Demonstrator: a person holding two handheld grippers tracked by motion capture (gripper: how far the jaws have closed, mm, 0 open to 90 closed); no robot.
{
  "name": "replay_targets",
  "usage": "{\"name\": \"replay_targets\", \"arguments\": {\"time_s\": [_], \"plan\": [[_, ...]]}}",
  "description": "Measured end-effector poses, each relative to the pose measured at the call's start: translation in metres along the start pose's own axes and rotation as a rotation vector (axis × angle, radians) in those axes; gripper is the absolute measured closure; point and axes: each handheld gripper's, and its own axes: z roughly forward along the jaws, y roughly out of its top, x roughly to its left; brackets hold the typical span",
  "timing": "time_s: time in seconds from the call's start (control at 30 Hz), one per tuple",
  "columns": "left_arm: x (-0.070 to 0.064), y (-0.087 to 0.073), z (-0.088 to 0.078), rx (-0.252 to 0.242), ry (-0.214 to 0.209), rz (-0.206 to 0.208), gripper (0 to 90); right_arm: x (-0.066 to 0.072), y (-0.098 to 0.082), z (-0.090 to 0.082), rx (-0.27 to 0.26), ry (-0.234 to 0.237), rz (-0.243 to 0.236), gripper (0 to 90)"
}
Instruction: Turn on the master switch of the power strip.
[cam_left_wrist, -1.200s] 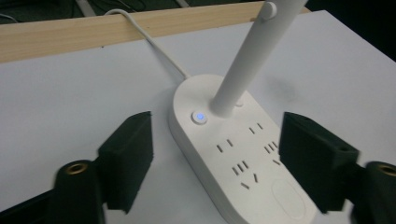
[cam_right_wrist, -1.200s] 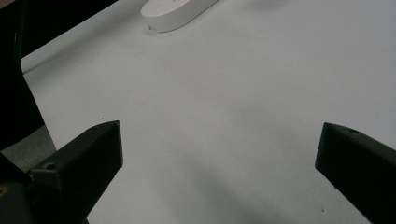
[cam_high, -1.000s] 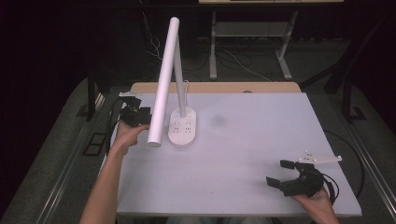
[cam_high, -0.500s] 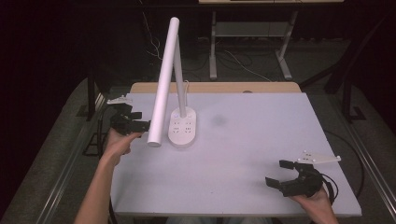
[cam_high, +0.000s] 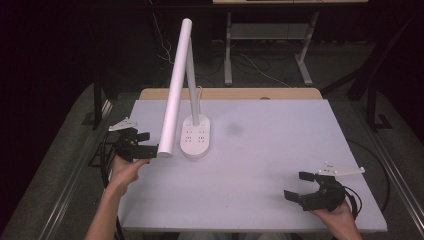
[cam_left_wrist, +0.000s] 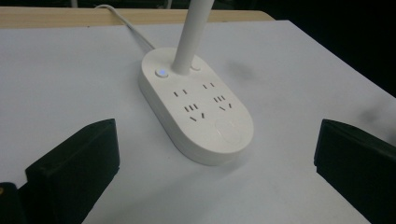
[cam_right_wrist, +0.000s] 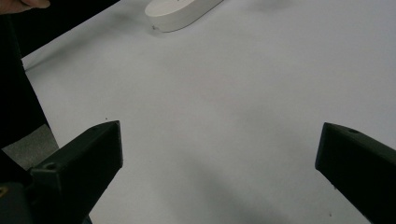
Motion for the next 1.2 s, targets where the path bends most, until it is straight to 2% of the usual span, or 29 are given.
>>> {"name": "replay_targets", "arguments": {"time_s": [0.1,0.37,0.47,0.7,0.83,1.2], "plan": [[-0.004,-0.005,-0.004,0.004,0.007,0.016,0.0,0.0,0.0,0.0,0.003,0.0,0.0,0.1],[-0.016,-0.02,-0.012,-0.026,-0.021,0.01,0.0,0.0,0.0,0.0,0.001,-0.003,-0.001,0.1],[-0.02,-0.026,-0.011,-0.018,-0.026,0.015,0.0,0.0,0.0,0.0,0.003,-0.004,-0.006,0.1],[-0.034,-0.044,-0.006,-0.014,-0.068,0.026,0.0,0.001,0.0,0.0,0.002,-0.004,-0.002,0.1],[-0.042,-0.055,-0.005,0.002,-0.086,0.045,0.0,0.001,0.0,0.0,0.005,-0.004,-0.008,0.1],[-0.053,-0.076,-0.004,0.03,-0.099,0.048,0.0,0.002,-0.001,0.0,0.006,-0.005,-0.002,0.1]]}}
